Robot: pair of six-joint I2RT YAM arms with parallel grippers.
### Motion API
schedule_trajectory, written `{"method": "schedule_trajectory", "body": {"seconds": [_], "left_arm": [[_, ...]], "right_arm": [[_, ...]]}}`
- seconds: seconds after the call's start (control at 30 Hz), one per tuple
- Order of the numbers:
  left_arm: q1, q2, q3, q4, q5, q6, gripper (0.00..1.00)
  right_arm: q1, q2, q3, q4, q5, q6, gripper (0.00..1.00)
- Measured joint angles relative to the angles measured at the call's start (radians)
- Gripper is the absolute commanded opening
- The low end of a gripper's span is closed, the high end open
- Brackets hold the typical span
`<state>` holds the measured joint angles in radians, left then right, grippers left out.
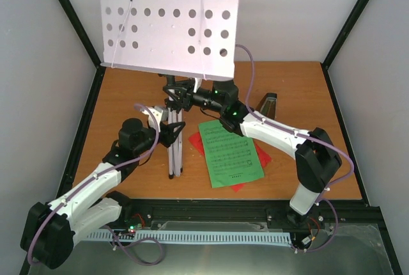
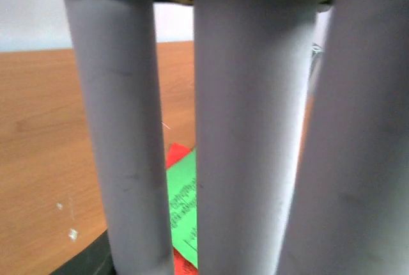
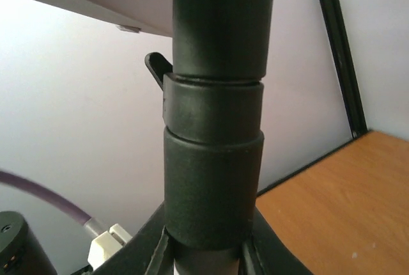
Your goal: Pack up the instrument practice props
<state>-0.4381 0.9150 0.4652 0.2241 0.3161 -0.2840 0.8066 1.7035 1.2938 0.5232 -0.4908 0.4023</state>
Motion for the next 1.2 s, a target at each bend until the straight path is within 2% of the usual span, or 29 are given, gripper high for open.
{"method": "schedule_trajectory", "body": {"seconds": [0.23,0.3,0.63,0.97,1.2], "left_arm": [[-0.004,-0.040,-0.002,-0.124,0.045,-0.083,0.06],[-0.003,-0.063,-0.008,-0.166,0.059,-0.122,0.01],[-0.001,-0.062,-0.087,-0.271,0.071,-0.331,0.00],[-0.002,0.116,-0.088,-0.302,0.065,-0.515,0.00],[0.005,0.212,-0.088,-0.362,-0.028,-0.622,0.00]], "right_arm": [[-0.015,0.035,0.063,-0.193,0.032,0.127,0.03],[-0.021,0.058,0.068,-0.201,0.014,0.173,0.08],[-0.028,0.211,0.066,-0.240,-0.039,0.326,0.27],[-0.074,0.335,0.064,-0.304,0.076,0.171,0.48],[-0.138,0.329,0.030,-0.284,0.174,0.099,0.64]]}}
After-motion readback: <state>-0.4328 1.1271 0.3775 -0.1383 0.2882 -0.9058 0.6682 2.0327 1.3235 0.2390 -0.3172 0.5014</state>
